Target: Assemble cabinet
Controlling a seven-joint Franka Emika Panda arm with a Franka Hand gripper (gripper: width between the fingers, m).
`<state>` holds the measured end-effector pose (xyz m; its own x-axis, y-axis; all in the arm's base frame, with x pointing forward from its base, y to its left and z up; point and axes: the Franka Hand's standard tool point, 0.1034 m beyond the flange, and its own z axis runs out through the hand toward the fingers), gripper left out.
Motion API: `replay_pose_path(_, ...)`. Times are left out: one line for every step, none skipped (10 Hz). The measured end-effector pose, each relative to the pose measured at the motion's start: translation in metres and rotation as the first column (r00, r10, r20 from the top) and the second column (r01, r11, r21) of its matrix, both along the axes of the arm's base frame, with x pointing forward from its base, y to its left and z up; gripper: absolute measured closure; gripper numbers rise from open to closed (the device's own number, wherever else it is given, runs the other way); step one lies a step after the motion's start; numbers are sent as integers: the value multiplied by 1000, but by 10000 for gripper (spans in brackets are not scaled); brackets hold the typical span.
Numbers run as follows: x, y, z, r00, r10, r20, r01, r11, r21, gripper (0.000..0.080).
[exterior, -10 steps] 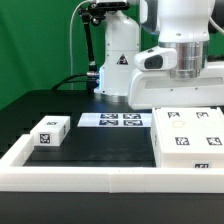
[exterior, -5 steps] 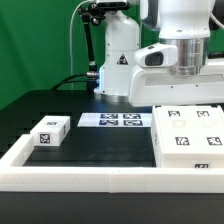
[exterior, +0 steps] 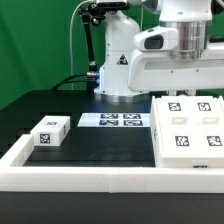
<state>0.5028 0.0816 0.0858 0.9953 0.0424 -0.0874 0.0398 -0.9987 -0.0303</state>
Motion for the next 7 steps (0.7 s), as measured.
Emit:
replay_pose_path(-1,1,-3,1000,1,4,-1,1000,1,797)
replay_pose_path(-2,1,-4,1000,1,1,-1,1000,1,797)
replay_pose_path(-2,1,-4,1000,1,1,-1,1000,1,797)
replay_pose_path(-2,1,-4,1000,1,1,-1,1000,1,797)
replay_pose_path(1,0,0,1000,1,3,-1,1000,0,797)
replay_pose_path(3,2,14,1000,4,-24,-4,1000,-6,797)
replay_pose_path(12,1,22,1000,3,-30,-3,1000,-6,797)
